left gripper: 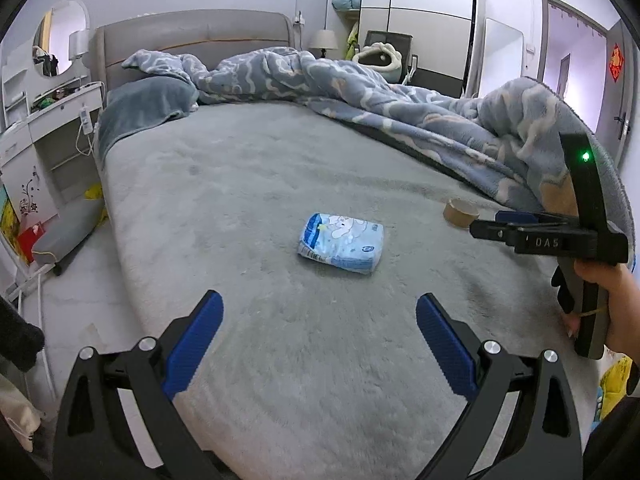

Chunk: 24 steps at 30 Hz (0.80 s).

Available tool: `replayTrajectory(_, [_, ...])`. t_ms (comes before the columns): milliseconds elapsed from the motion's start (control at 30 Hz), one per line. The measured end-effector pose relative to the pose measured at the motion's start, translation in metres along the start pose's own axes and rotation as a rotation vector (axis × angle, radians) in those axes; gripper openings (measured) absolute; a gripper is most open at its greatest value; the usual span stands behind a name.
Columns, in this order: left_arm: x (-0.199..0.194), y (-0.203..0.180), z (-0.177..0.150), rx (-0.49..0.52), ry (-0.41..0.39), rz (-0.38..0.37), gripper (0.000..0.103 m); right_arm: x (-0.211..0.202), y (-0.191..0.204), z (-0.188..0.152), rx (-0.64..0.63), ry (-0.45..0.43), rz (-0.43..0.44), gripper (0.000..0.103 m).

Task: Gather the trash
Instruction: 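Move both open tools back over the tape core and tissue pack, then close the right tool on the brown cardboard tape core, then close the left tool on the blue tissue pack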

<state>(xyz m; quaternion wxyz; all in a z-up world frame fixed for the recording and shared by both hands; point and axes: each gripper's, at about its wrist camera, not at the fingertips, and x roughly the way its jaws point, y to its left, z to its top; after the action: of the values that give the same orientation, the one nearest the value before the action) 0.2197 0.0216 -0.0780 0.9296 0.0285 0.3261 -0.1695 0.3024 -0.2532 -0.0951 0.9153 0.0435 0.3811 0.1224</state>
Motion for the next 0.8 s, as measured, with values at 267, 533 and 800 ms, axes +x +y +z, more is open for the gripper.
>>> replayTrajectory(267, [0.029, -0.009, 0.007, 0.03, 0.032, -0.025, 0.099, 0.023, -0.014, 0.01, 0.038, 0.026, -0.011, 0.076])
replayTrajectory(533, [0.054, -0.02, 0.024, 0.063, 0.063, -0.022, 0.099, 0.041, -0.023, 0.019, 0.063, 0.07, -0.051, 0.057])
replayTrajectory(800, [0.091, -0.022, 0.021, 0.098, 0.126, -0.021, 0.099, 0.049, -0.022, 0.024, 0.034, 0.075, -0.049, 0.051])
